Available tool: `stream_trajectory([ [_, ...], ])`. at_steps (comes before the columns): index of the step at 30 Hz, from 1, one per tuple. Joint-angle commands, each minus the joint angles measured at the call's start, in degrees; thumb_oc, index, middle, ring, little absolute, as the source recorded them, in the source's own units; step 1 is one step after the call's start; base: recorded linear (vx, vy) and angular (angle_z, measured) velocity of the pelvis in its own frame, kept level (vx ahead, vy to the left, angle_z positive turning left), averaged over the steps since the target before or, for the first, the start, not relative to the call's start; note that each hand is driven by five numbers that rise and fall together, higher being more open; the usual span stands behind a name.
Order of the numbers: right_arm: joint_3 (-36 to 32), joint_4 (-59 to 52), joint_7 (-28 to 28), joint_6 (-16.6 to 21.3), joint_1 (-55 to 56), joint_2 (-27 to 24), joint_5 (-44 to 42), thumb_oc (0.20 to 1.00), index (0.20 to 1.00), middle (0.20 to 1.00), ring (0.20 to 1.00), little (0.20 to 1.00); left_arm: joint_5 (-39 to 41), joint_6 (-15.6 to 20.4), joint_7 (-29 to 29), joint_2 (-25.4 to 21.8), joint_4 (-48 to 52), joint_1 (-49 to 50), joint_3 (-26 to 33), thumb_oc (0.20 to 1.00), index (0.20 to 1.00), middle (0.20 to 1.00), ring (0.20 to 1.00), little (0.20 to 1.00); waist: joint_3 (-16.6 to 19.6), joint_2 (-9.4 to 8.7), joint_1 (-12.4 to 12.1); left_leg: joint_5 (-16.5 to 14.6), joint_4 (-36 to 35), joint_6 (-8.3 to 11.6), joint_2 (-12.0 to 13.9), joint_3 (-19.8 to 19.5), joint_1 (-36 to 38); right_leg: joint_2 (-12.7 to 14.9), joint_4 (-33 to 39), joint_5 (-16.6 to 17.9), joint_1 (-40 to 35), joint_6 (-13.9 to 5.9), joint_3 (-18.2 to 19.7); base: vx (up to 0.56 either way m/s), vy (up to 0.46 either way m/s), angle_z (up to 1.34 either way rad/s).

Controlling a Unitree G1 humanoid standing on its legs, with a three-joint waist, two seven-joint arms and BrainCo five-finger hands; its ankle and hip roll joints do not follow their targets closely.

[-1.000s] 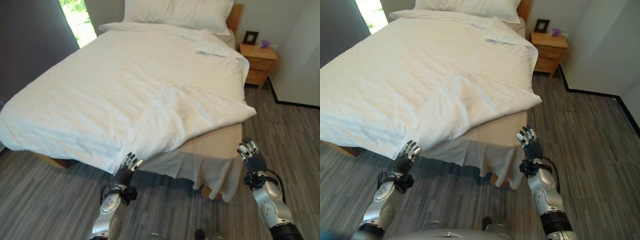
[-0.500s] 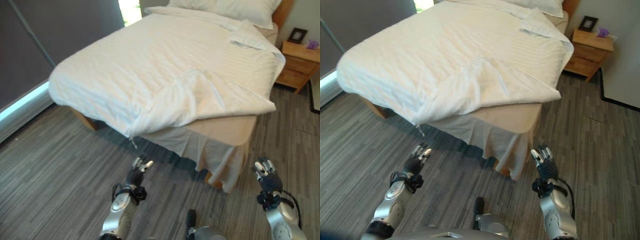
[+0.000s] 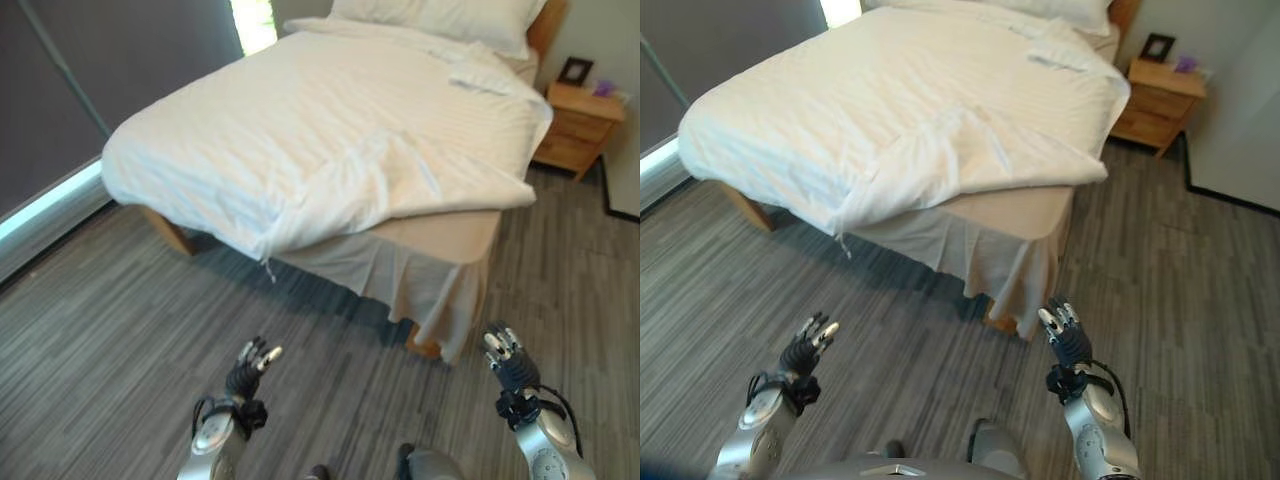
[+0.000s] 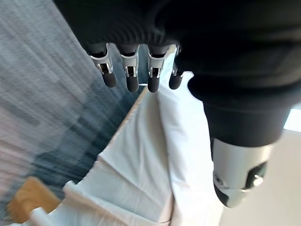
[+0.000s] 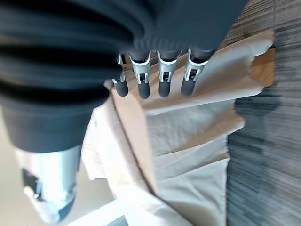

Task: Making the bed.

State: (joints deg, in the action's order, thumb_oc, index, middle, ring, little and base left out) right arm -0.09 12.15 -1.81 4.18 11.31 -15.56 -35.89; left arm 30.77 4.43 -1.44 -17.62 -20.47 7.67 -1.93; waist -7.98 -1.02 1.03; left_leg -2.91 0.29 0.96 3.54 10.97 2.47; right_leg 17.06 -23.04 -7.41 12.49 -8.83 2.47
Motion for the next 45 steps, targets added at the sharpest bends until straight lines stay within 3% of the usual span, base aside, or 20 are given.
stream_trajectory([
  [1, -2.2, -4.5, 0.1, 3.5, -2.2, 1.1, 1.3, 1.0, 1.0, 1.0, 1.0, 1.0, -0.5, 2.7, -0.3, -4.2, 3.5, -2.8, 1.3, 1.0, 1.0, 1.0, 1.0, 1.0, 0.6, -2.5, 0.4, 0.9, -2.0, 3.79, 5.6, -8.6, 3.6, 3.1, 20.9, 17.8, -9.5, -2.77, -1.5, 0.27, -0.414, -0.1],
  [5, -0.8, -4.6, -0.5, 3.1, -3.1, -0.1, 2.3, 1.0, 1.0, 1.0, 1.0, 1.0, -0.4, 3.0, -0.1, -4.5, 3.6, -2.9, 1.9, 1.0, 1.0, 1.0, 1.0, 1.0, 1.1, -2.32, 0.9, 1.1, -4.1, 6.35, 9.1, -7.5, 7.0, 4.1, 25.2, 19.9, -8.0, -5.55, -2.5, 0.18, -0.338, -0.27],
  [6, -0.4, -5.0, -1.0, 3.0, -3.2, -0.9, 2.6, 1.0, 1.0, 1.0, 1.0, 1.0, 0.2, 3.4, 0.2, -4.7, 3.3, -3.7, 1.9, 1.0, 1.0, 1.0, 1.0, 1.0, 1.1, -2.36, 2.0, 1.9, -4.7, 7.24, 10.9, -7.9, 7.8, 3.0, 23.0, 18.4, -7.2, -6.05, 1.2, 0.16, -0.412, 0.21],
  [8, -0.4, -5.1, -1.2, 2.9, -3.4, -1.2, 1.4, 1.0, 1.0, 1.0, 1.0, 1.0, 1.0, 3.5, -0.3, -4.3, 3.2, -4.3, 2.2, 1.0, 1.0, 1.0, 1.0, 1.0, 1.0, -1.73, 2.1, 5.5, -4.1, 9.14, 14.6, -8.3, 8.7, 0.9, 19.7, 14.1, -6.5, -5.48, 1.5, 0.15, -0.493, 0.16],
  [9, 0.0, -4.4, -1.1, 2.9, -3.9, -1.7, 0.9, 1.0, 1.0, 1.0, 1.0, 1.0, 1.6, 3.6, -0.3, -3.9, 3.3, -4.3, 2.1, 1.0, 1.0, 1.0, 1.0, 1.0, 0.9, -1.49, 2.2, 7.1, -2.7, 9.42, 15.5, -8.8, 6.9, 0.0, 20.4, 13.3, -7.1, -4.81, 0.8, 0.08, -0.519, -0.28],
  [11, 1.3, -2.6, -0.8, 3.0, -5.4, -3.9, 1.0, 1.0, 1.0, 1.0, 1.0, 1.0, 3.1, 3.5, 0.2, -2.7, 2.6, -4.2, 2.9, 1.0, 1.0, 1.0, 1.0, 1.0, 0.1, -0.51, 2.0, 17.4, 4.4, 9.48, 18.5, -10.6, 3.4, -3.6, 19.5, 11.6, -7.5, -2.07, -0.1, 0.06, -0.727, -0.16],
  [12, 0.7, -3.8, -1.1, 3.7, -5.0, -6.1, 0.5, 1.0, 1.0, 1.0, 1.0, 1.0, 6.1, 2.8, -0.9, -0.7, 2.0, -4.5, 2.7, 1.0, 1.0, 1.0, 1.0, 1.0, -1.1, -2.82, 2.0, 21.4, 14.3, 5.51, 21.0, -6.0, -1.8, -7.4, 20.0, 9.2, -10.7, 2.83, -1.7, 0.11, -0.818, 0.24],
  [14, 0.0, -4.1, -1.0, 3.4, -4.6, -7.5, 2.3, 1.0, 1.0, 1.0, 1.0, 1.0, 6.4, 2.7, -1.3, -0.2, 1.8, -4.1, 2.4, 1.0, 1.0, 1.0, 1.0, 1.0, -1.4, -3.32, 1.6, 20.6, 17.1, 5.09, 20.8, -4.5, -2.2, -8.6, 20.0, 8.5, -11.9, 4.03, -2.0, 0.15, -0.59, 0.56],
  [17, -1.0, -3.0, 0.3, 3.2, -5.0, -8.1, 2.5, 1.0, 1.0, 1.0, 1.0, 1.0, 8.0, 3.2, -0.7, 1.7, 3.2, -3.0, 1.9, 1.0, 1.0, 1.0, 1.0, 1.0, -1.9, -4.31, -0.4, 15.4, 23.5, 3.89, 9.6, -11.1, -7.3, -9.3, 20.2, 7.6, -13.9, 4.89, -2.5, 0.18, -0.417, -0.09],
  [18, -2.3, -2.3, 0.6, 3.0, -4.9, -7.7, 1.8, 1.0, 1.0, 1.0, 1.0, 1.0, 9.0, 3.0, -0.6, 2.4, 2.5, -3.1, 1.7, 1.0, 1.0, 1.0, 1.0, 1.0, -1.6, -4.75, -0.5, 14.3, 22.3, 3.87, 9.3, -5.3, -9.4, -9.8, 21.0, 7.3, -15.7, 5.2, -4.4, 0.2, -0.34, -0.31],
  [20, -2.8, -2.5, 0.9, 3.2, -4.7, -7.5, 1.6, 1.0, 1.0, 1.0, 1.0, 1.0, 9.1, 2.9, -0.7, 2.5, 2.3, -3.2, 1.3, 1.0, 1.0, 1.0, 1.0, 1.0, -1.5, -4.7, -0.7, 14.1, 20.3, 4.06, 9.7, -2.4, -9.9, -10.0, 21.6, 6.9, -16.7, 5.25, -5.4, 0.21, -0.203, 0.21],
  [21, -3.5, -2.4, 1.5, 3.5, -4.1, -6.9, 1.3, 1.0, 1.0, 1.0, 1.0, 1.0, 8.8, 2.8, -1.0, 2.8, 2.0, -3.3, 0.3, 1.0, 1.0, 1.0, 1.0, 1.0, -0.8, -3.84, -1.5, 13.0, 12.6, 4.03, 6.6, 2.5, -11.6, -10.6, 23.2, 6.1, -18.6, 5.07, -7.7, 0.24, -0.138, 0.62],
  [25, -2.4, -3.2, 1.2, 3.7, -3.5, -5.6, 2.6, 1.0, 1.0, 1.0, 1.0, 1.0, 7.8, 3.1, -0.3, 2.7, 2.4, -3.1, 0.8, 1.0, 1.0, 1.0, 1.0, 1.0, 0.2, -3.33, -2.2, 13.3, 3.5, 3.44, 1.7, 5.7, -11.7, -11.7, 24.5, 4.8, -21.9, 4.09, -10.4, 0.21, -0.051, 0.62],
  [31, -1.6, -3.5, 1.5, 3.9, -4.6, -4.0, 5.1, 1.0, 1.0, 1.0, 1.0, 1.0, 7.7, 3.8, 0.8, 2.9, 2.7, -3.1, 2.6, 1.0, 1.0, 1.0, 1.0, 1.0, 1.6, -3.71, -2.9, 10.2, 1.4, 0.79, 0.0, 6.5, -8.9, -10.0, 20.4, 4.0, -23.2, 1.83, -12.3, 0.24, 0.08, 0.04],
  [33, -1.4, -3.4, 1.0, 3.8, -4.7, -2.2, 5.5, 1.0, 1.0, 1.0, 1.0, 1.0, 7.5, 3.9, 1.0, 2.4, 3.3, -3.2, 3.5, 1.0, 1.0, 1.0, 1.0, 1.0, 1.1, -4.0, -2.8, 7.6, -1.0, -2.08, -1.9, 6.6, -4.7, -7.2, 7.5, 10.3, -18.2, -1.98, -11.5, 0.23, 0.235, -0.1],
  [35, -0.9, -4.4, 0.4, 3.5, -4.3, -1.3, 6.6, 1.0, 1.0, 1.0, 1.0, 1.0, 5.9, 3.8, 1.3, 0.9, 3.6, -3.8, 3.9, 1.0, 1.0, 1.0, 1.0, 1.0, -0.7, -2.83, -1.4, 6.2, -3.2, -3.85, -2.4, 5.1, -0.2, -5.3, -5.7, 17.4, -12.3, -3.12, -10.7, 0.23, 0.223, -0.04],
  [37, -0.5, -4.0, 0.1, 3.4, -3.8, -0.8, 6.6, 1.0, 1.0, 1.0, 1.0, 1.0, 4.8, 4.0, 1.2, -0.1, 3.2, -4.5, 3.9, 1.0, 1.0, 1.0, 1.0, 1.0, -1.2, -1.82, -0.1, 6.0, -4.5, -3.49, -1.9, 2.3, 1.5, -7.0, -6.5, 13.8, -7.7, -1.87, -7.6, 0.24, 0.067, 0.6],
  [41, -2.0, -4.1, 0.0, 3.6, -2.1, -0.9, 6.1, 1.0, 1.0, 1.0, 1.0, 1.0, 4.4, 4.5, 0.5, -0.9, 3.5, -5.5, 2.8, 1.0, 1.0, 1.0, 1.0, 1.0, -0.7, -2.53, 2.7, 4.0, -5.3, -1.68, -3.1, -2.7, 3.8, -8.3, 15.8, 12.1, -7.5, -0.91, -3.5, 0.25, -0.064, 0.99],
  [43, -2.2, -4.1, -0.1, 3.7, -1.0, -1.2, 6.2, 1.0, 1.0, 1.0, 1.0, 1.0, 2.8, 4.8, 0.2, -0.9, 2.8, -6.6, 0.9, 1.0, 1.0, 1.0, 1.0, 1.0, 0.1, -3.73, 3.2, 3.7, -5.3, -1.52, -3.8, -5.6, 3.4, -10.6, 21.0, 10.8, -10.2, -0.8, 1.4, 0.16, -0.056, 0.73],
  [45, -2.3, -3.9, -0.1, 3.9, -1.7, -1.6, 6.0, 1.0, 1.0, 1.0, 1.0, 1.0, 3.6, 4.8, 0.0, 0.3, 2.7, -5.6, 1.0, 1.0, 1.0, 1.0, 1.0, 1.0, 1.1, -4.23, 2.7, 3.7, -5.3, -1.26, -4.0, -6.1, 2.7, -10.2, 23.2, 11.6, -12.2, -0.58, 0.4, 0.08, -0.096, 1.03],
])
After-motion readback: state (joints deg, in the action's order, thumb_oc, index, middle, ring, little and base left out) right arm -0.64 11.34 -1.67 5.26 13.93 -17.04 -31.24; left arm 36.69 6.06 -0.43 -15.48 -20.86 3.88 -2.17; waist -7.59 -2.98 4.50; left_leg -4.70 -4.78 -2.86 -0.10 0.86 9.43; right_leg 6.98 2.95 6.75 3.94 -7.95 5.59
